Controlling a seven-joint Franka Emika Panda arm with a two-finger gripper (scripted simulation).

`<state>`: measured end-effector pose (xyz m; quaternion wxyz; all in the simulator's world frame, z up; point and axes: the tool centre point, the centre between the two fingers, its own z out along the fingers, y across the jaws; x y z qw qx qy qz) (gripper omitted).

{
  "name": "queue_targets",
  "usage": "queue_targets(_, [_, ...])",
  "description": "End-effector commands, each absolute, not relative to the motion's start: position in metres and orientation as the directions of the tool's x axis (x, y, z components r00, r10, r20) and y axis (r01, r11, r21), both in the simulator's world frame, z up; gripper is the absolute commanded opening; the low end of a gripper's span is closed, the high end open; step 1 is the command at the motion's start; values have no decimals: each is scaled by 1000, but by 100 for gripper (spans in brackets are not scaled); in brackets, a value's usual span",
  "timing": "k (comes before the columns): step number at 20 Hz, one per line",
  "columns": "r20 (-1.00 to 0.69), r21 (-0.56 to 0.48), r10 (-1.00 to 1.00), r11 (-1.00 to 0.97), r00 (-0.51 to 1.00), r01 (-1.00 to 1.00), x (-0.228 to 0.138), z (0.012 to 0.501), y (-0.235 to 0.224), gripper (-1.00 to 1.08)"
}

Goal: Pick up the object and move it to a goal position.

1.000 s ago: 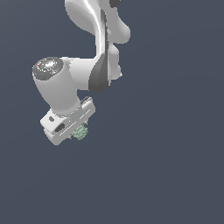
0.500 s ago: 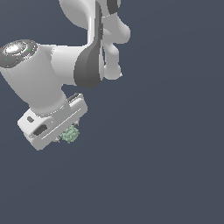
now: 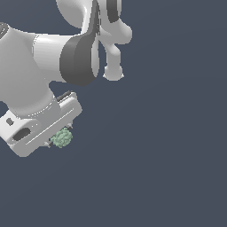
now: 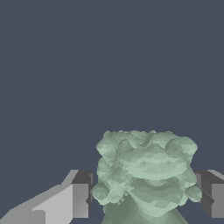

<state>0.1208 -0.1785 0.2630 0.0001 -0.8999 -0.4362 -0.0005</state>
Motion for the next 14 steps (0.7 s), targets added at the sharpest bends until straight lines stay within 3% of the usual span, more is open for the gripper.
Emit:
queue_targets(1, [1, 0, 785, -619, 619, 785, 125, 268, -181, -100])
queue_targets(14, [0, 0, 785, -619, 619, 785, 134, 279, -186, -100])
